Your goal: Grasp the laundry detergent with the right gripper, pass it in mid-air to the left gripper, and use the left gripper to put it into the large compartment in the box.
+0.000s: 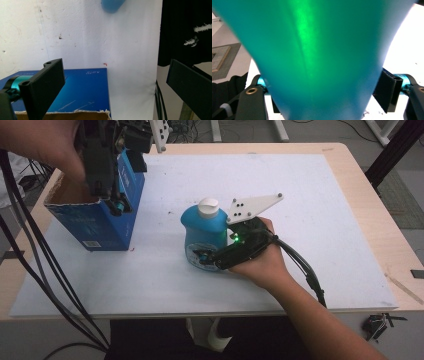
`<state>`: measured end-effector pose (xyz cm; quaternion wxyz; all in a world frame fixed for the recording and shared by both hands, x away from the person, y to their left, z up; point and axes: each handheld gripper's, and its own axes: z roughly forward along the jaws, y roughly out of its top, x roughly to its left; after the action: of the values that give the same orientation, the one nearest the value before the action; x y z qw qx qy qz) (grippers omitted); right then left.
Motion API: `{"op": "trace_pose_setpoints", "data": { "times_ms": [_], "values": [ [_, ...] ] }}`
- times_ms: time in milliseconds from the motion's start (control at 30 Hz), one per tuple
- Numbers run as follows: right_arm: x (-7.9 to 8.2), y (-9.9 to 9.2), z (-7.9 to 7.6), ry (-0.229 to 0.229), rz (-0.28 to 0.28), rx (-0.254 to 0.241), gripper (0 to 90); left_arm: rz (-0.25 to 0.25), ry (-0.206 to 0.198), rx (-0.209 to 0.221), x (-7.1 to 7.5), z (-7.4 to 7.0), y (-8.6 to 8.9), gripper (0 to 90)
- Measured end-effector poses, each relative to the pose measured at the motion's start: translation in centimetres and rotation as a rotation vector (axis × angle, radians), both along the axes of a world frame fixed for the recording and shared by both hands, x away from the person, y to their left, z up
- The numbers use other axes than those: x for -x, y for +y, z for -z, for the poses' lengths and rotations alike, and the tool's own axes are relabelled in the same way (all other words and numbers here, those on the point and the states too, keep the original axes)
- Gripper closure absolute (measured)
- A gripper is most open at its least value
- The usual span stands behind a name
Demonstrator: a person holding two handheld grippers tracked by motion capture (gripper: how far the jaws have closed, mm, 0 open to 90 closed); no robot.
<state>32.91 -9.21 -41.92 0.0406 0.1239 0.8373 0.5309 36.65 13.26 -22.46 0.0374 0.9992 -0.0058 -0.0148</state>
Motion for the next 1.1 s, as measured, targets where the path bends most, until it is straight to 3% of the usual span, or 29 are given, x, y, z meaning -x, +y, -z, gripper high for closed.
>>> {"op": "trace_pose_setpoints", "data": {
  "times_ms": [367, 1100],
  "values": [
    [0.01, 0.08, 0.17, -0.007, 0.004, 0.002, 28.6, -0.004, 0.003, 0.003, -0.1, 0.1, -0.08, 1.7],
    [0.59, 0.06, 0.14, -0.059, -0.008, -0.009, 45.2, 0.0, 0.008, -0.003, -0.02, 0.34, -0.22, 1.7]
  ]
}}
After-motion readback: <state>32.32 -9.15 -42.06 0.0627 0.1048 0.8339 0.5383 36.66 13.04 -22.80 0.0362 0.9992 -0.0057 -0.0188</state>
